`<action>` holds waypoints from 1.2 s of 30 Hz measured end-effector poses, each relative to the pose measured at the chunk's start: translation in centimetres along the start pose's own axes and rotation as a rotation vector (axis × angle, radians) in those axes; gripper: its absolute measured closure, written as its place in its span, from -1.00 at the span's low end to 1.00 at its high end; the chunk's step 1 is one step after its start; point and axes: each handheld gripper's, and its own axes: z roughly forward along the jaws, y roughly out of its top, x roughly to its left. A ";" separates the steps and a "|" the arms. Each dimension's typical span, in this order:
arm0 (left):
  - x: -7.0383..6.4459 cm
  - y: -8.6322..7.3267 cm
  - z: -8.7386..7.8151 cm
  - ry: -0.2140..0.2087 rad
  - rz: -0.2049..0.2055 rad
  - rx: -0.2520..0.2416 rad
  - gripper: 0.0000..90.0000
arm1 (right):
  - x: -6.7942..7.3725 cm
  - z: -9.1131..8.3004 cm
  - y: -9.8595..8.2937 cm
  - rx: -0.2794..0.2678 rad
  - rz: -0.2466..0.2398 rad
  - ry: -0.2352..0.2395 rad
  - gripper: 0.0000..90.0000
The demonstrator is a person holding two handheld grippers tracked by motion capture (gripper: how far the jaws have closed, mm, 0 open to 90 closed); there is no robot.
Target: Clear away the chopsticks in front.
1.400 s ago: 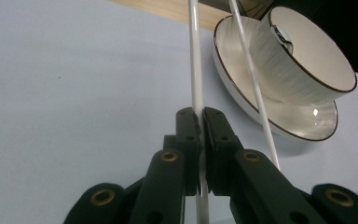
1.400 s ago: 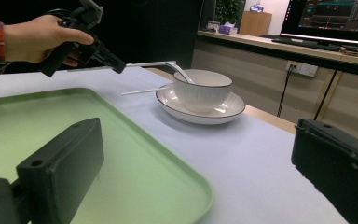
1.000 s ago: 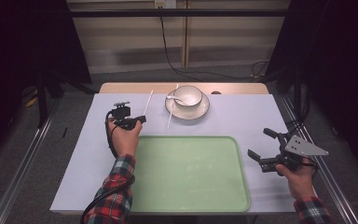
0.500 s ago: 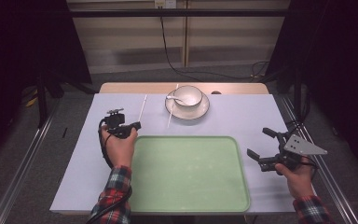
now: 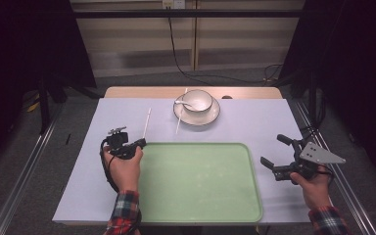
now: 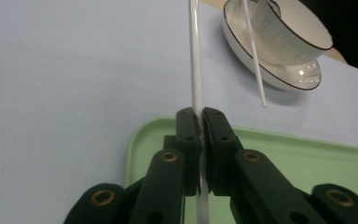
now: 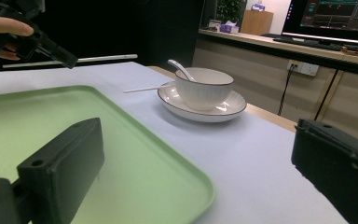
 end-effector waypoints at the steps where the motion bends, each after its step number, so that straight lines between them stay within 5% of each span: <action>1: -0.1 -0.2 -0.2 0.000 -0.005 -0.004 0.91 | 0.0 0.0 0.0 0.000 0.000 0.001 -0.96; 14: -0.4 -3.0 -2.4 0.035 0.022 -0.029 0.91 | 0.0 0.0 0.0 0.001 -0.006 -0.002 -0.96; 36: -0.9 -7.1 -4.7 0.078 0.000 -0.020 0.91 | 0.0 0.3 0.2 -0.004 -0.004 0.003 -0.96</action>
